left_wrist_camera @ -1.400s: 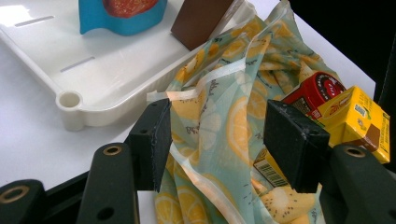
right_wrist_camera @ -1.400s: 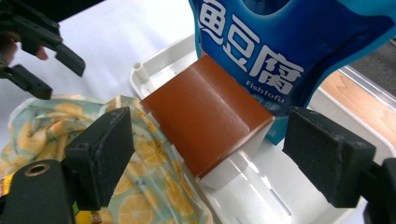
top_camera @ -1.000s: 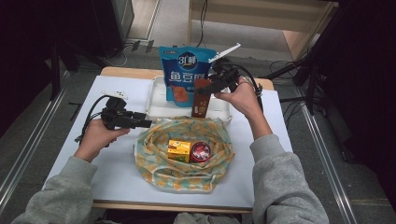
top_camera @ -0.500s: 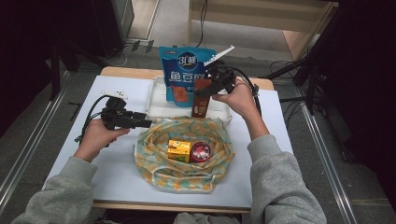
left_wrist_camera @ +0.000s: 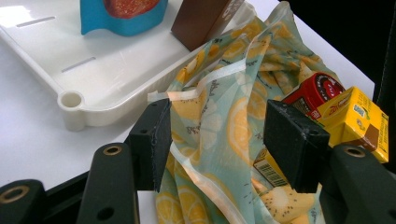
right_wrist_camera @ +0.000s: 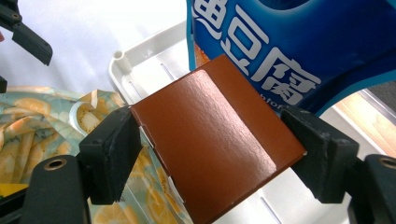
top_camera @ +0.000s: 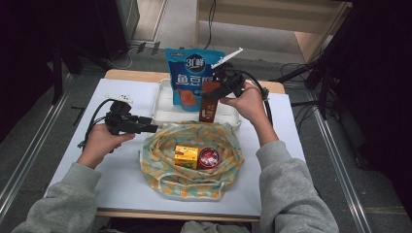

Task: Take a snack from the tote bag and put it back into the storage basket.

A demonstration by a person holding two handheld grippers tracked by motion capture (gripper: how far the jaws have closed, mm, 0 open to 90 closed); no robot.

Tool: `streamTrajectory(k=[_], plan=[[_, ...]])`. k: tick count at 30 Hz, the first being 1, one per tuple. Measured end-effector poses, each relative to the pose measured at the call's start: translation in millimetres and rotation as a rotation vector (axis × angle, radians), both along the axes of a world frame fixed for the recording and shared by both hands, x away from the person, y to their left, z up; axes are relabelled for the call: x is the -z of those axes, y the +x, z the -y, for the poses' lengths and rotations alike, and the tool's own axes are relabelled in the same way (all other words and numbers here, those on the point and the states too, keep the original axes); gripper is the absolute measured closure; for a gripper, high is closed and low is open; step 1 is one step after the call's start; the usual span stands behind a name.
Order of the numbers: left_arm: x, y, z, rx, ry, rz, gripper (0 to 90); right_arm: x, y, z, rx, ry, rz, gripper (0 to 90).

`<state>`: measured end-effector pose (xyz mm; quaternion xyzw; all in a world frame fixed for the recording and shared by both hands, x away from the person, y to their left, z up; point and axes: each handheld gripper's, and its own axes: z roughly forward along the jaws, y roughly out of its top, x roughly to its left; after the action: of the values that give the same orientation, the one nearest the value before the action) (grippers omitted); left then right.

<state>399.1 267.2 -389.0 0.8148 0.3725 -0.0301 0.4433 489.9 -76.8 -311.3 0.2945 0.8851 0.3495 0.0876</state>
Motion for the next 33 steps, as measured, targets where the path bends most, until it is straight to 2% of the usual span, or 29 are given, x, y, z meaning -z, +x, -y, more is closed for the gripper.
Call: streamTrajectory(k=[6, 10, 14, 28, 33], plan=[[-0.1, 0.2, -0.5, -0.001, 0.002, 0.001, 42.5, -1.4, -0.1, -0.8, 0.024, -0.004, 0.008, 23.5], [0.0, 0.2, 0.0, 0.000, 0.001, 0.001, 42.5, -2.3, 0.7, -4.1, 0.035, 0.011, 0.000, 23.6], [-0.3, 0.2, -0.2, -0.001, 0.001, 0.003, 42.5, -3.5, 0.7, -14.1, 0.030, 0.022, 0.004, 23.7], [-1.3, -0.3, -3.1, -0.007, -0.007, 0.005, 42.5, -0.2, 5.9, -54.6, 0.038, 0.106, 0.001, 23.7], [-1.5, -0.5, -4.7, -0.006, -0.005, 0.006, 42.5, 5.8, 6.1, -57.5, 0.046, 0.117, 0.005, 23.8]])
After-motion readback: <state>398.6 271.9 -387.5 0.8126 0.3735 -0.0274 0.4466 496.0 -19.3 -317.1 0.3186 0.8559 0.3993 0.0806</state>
